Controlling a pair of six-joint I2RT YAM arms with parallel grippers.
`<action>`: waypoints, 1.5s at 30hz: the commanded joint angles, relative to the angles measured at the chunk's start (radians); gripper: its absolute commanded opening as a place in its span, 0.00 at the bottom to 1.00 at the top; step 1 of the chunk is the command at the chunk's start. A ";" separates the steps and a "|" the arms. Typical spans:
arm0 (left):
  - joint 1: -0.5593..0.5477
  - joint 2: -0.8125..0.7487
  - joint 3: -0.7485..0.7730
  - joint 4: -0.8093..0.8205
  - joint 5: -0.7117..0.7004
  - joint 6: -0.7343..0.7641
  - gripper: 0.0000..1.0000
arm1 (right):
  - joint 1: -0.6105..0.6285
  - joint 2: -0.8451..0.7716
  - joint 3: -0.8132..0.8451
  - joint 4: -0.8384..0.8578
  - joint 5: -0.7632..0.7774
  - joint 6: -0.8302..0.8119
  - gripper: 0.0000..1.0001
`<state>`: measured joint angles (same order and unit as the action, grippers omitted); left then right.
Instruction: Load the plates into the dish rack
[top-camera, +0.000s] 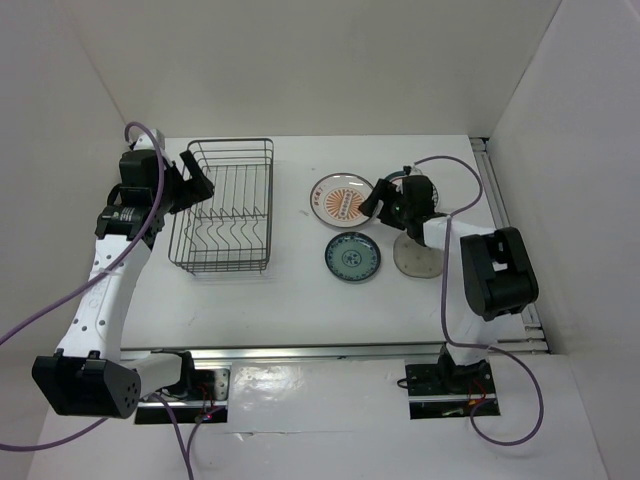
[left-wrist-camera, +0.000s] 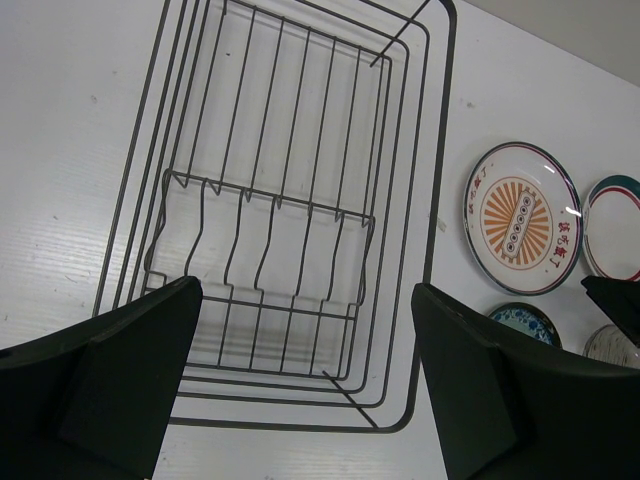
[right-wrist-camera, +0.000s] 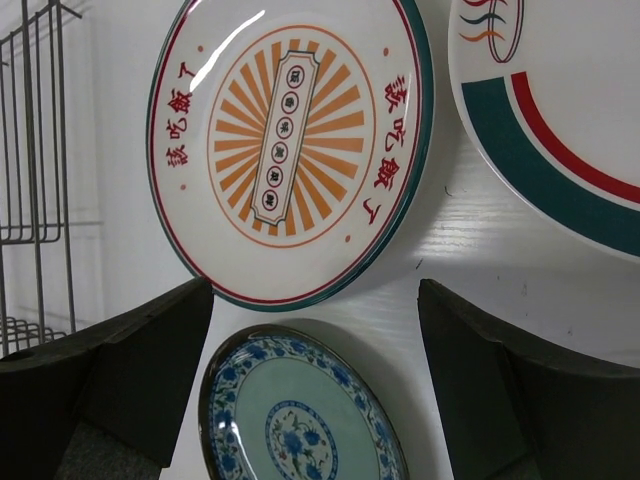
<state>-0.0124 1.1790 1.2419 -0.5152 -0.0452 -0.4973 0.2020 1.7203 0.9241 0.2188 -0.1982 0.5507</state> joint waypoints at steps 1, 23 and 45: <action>0.002 -0.002 0.024 0.038 0.019 0.019 1.00 | -0.006 0.038 0.024 0.093 0.003 0.025 0.90; 0.002 -0.002 0.024 0.038 0.008 0.028 1.00 | 0.016 0.266 0.148 0.093 0.055 0.100 0.58; 0.002 -0.002 0.005 0.072 0.122 0.043 1.00 | 0.025 0.106 0.088 0.362 0.046 0.317 0.00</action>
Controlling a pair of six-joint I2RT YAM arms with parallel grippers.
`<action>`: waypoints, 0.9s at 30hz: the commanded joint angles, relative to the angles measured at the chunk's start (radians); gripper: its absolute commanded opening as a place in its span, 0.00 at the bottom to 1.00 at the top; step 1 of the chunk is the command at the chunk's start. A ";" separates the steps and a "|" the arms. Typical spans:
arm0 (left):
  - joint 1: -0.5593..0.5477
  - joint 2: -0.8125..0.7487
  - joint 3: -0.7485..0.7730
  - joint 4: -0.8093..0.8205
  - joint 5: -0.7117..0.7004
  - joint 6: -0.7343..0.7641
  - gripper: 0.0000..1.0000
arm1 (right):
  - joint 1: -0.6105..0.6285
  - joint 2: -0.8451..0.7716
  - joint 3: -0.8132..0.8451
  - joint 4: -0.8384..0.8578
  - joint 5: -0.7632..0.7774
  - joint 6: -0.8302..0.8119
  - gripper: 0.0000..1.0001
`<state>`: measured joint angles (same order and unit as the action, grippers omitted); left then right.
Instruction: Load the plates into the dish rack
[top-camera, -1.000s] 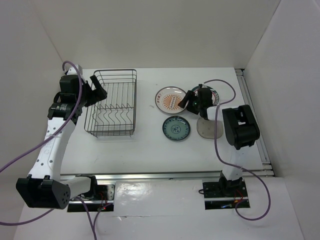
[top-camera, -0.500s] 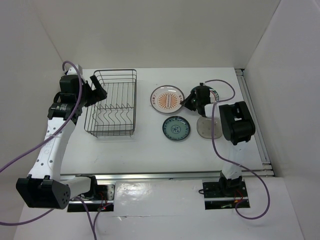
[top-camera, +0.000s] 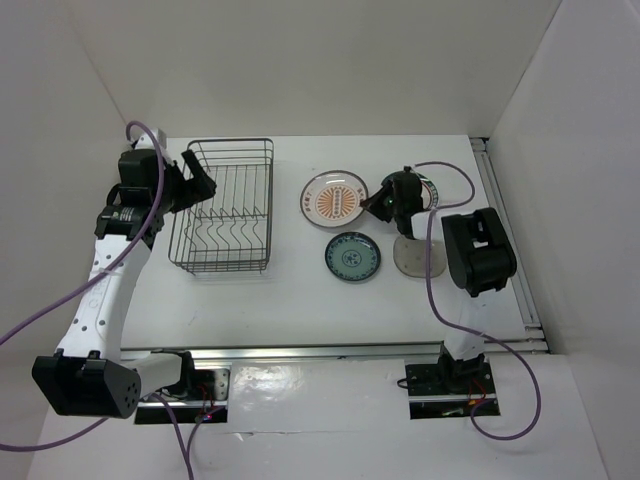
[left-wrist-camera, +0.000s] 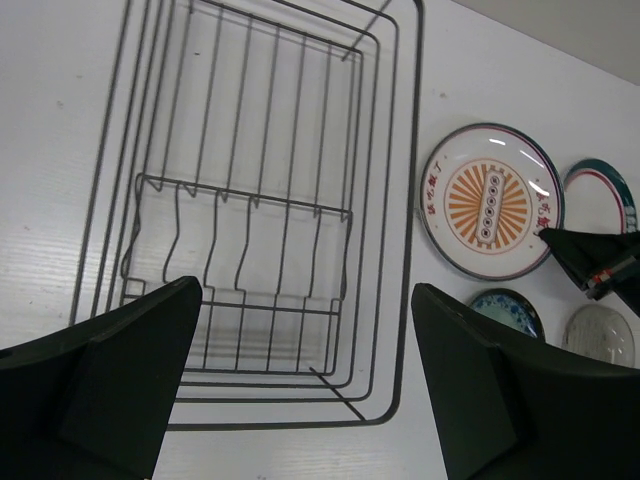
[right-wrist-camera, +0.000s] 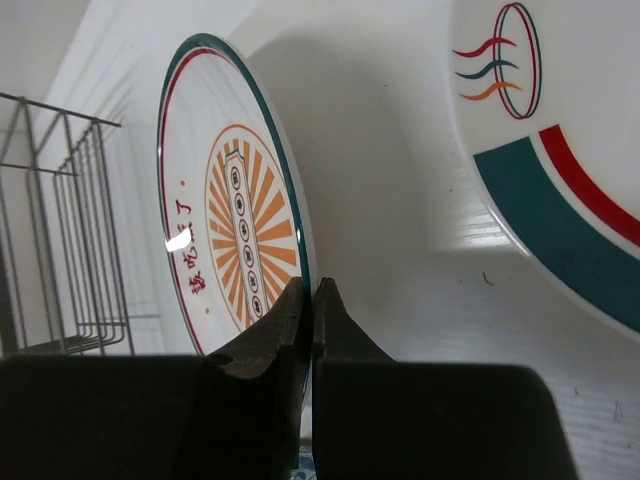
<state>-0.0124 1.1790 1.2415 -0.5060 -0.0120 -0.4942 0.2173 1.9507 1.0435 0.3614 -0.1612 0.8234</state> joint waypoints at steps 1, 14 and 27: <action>0.002 0.007 0.006 0.078 0.156 0.040 1.00 | -0.001 -0.143 -0.063 0.264 0.018 0.066 0.00; 0.002 0.027 -0.034 0.170 0.415 0.049 1.00 | 0.077 -0.343 -0.011 0.349 -0.074 -0.036 0.00; 0.002 0.027 -0.071 0.231 0.468 0.049 0.98 | 0.234 -0.371 -0.013 0.381 -0.414 -0.156 0.00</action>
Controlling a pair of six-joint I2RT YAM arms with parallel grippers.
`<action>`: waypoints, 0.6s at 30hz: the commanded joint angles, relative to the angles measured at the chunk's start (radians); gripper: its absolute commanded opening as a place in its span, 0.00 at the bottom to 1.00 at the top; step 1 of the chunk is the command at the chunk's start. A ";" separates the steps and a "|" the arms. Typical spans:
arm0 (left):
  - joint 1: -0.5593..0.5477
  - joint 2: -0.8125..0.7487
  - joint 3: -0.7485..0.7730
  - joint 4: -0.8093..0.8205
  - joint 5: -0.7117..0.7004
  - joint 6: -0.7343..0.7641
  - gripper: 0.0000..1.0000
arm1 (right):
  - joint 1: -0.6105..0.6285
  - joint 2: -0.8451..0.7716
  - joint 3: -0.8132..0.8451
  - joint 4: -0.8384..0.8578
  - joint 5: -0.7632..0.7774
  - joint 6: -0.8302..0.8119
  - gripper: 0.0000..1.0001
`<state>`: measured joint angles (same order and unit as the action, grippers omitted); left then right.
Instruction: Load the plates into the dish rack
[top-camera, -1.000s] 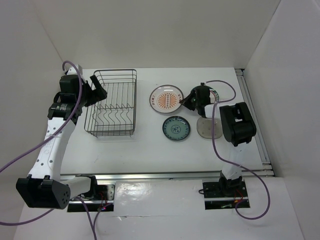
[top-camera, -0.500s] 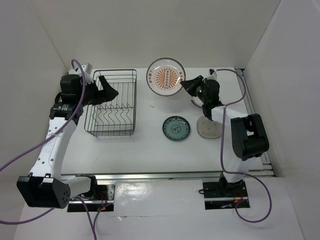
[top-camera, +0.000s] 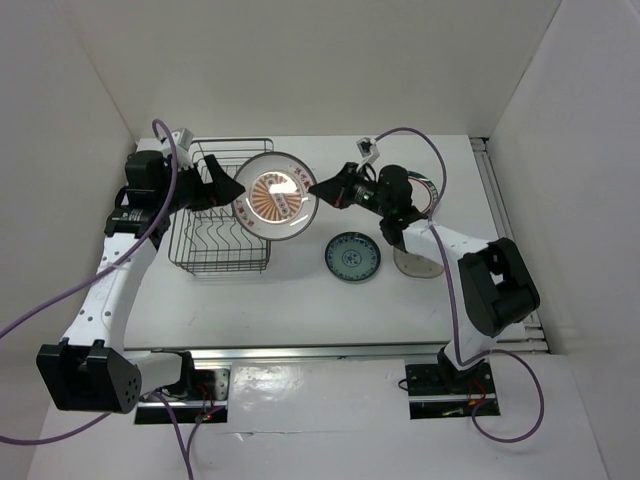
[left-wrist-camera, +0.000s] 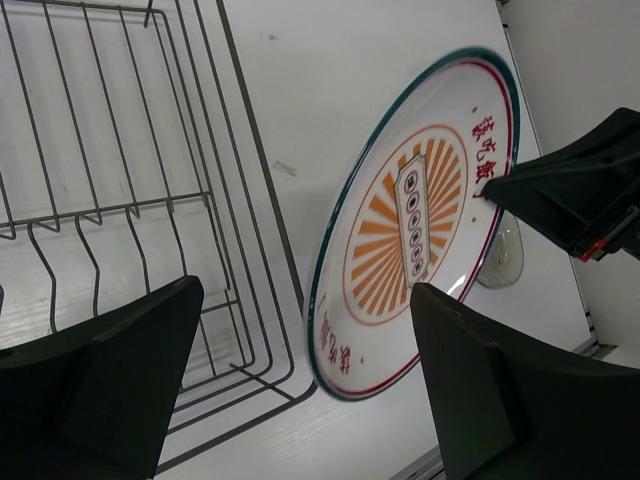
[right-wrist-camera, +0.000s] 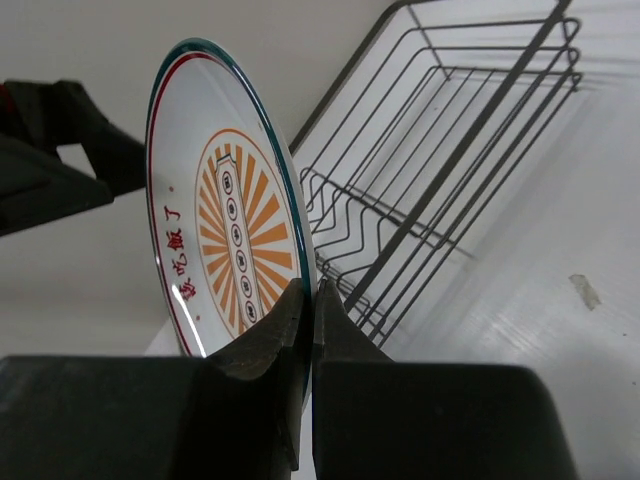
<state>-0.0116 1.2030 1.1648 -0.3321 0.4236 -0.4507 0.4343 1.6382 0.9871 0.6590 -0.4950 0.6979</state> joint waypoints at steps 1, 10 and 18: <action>0.001 0.003 0.006 0.057 0.032 0.006 0.98 | 0.017 -0.058 0.044 0.073 -0.080 -0.031 0.00; 0.001 0.012 0.006 0.057 0.053 0.015 0.55 | 0.040 -0.058 0.035 0.160 -0.119 0.020 0.00; 0.001 0.032 0.015 0.057 0.095 0.024 0.00 | 0.049 -0.037 0.045 0.234 -0.143 0.084 0.00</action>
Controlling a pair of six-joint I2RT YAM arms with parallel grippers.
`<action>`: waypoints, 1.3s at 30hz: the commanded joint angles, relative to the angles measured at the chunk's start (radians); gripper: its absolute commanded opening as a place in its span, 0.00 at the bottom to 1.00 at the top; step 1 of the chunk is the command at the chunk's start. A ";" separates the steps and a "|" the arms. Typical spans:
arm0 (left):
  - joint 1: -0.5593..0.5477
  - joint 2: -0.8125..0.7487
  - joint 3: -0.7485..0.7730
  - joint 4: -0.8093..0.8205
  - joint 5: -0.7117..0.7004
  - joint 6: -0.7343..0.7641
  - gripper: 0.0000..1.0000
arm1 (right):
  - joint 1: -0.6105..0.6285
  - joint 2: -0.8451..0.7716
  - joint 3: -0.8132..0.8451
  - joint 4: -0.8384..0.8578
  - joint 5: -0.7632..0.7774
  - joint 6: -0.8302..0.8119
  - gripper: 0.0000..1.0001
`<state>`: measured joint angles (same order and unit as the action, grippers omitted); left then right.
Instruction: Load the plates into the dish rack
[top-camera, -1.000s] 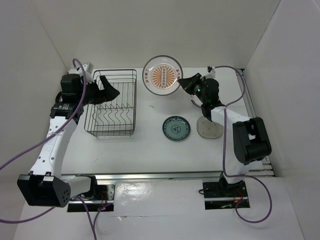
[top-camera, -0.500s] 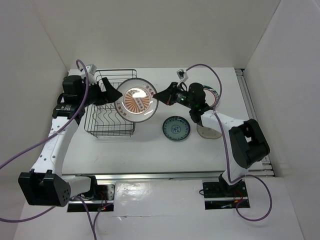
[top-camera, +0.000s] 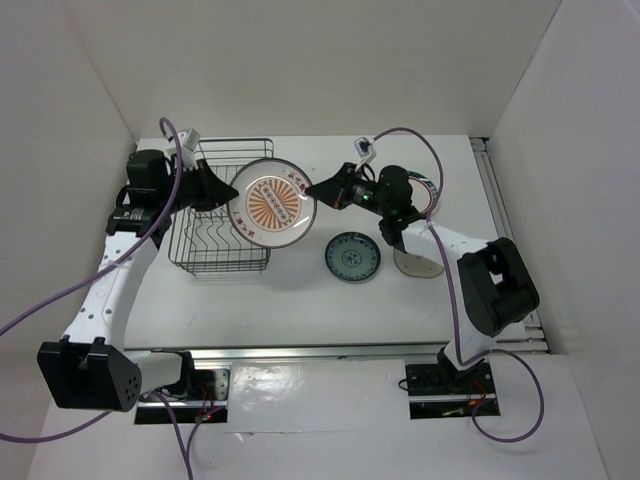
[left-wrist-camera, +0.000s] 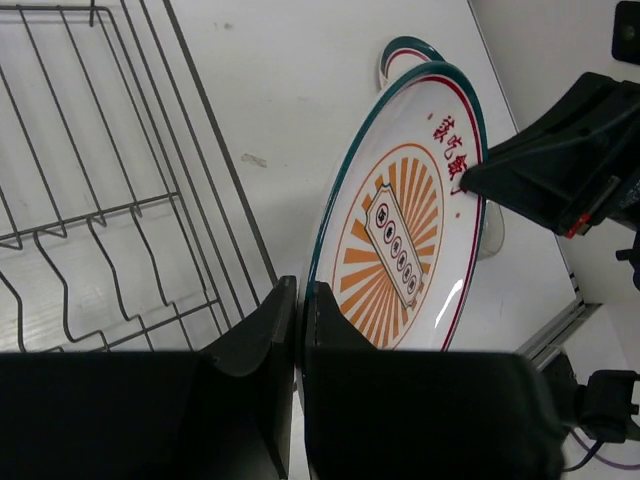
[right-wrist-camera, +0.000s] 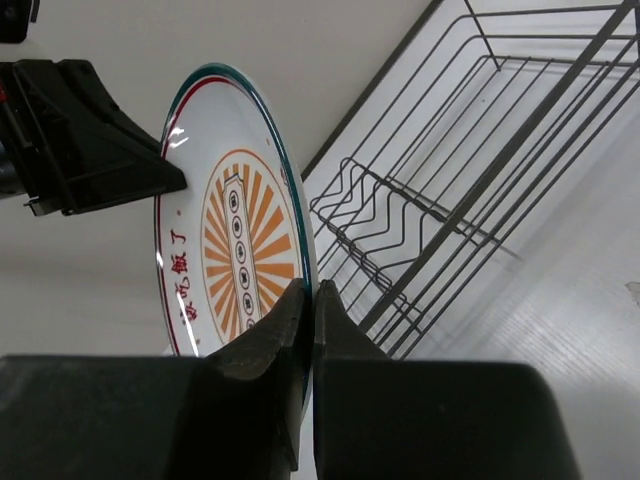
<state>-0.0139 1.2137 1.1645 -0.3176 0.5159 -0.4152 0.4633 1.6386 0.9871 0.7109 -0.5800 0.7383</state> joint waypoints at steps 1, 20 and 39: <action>0.003 0.021 0.026 0.029 0.003 -0.011 0.00 | 0.020 -0.037 0.045 0.182 -0.058 0.044 0.05; 0.003 -0.207 0.090 -0.133 -0.928 0.093 0.00 | -0.046 -0.157 -0.036 -0.085 0.065 -0.099 1.00; 0.003 -0.198 -0.029 0.261 -1.001 0.651 0.00 | -0.106 -0.187 -0.077 -0.151 0.002 -0.119 1.00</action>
<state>-0.0139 1.0252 1.1702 -0.2134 -0.5041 0.1261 0.3664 1.4956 0.9207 0.5491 -0.5499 0.6327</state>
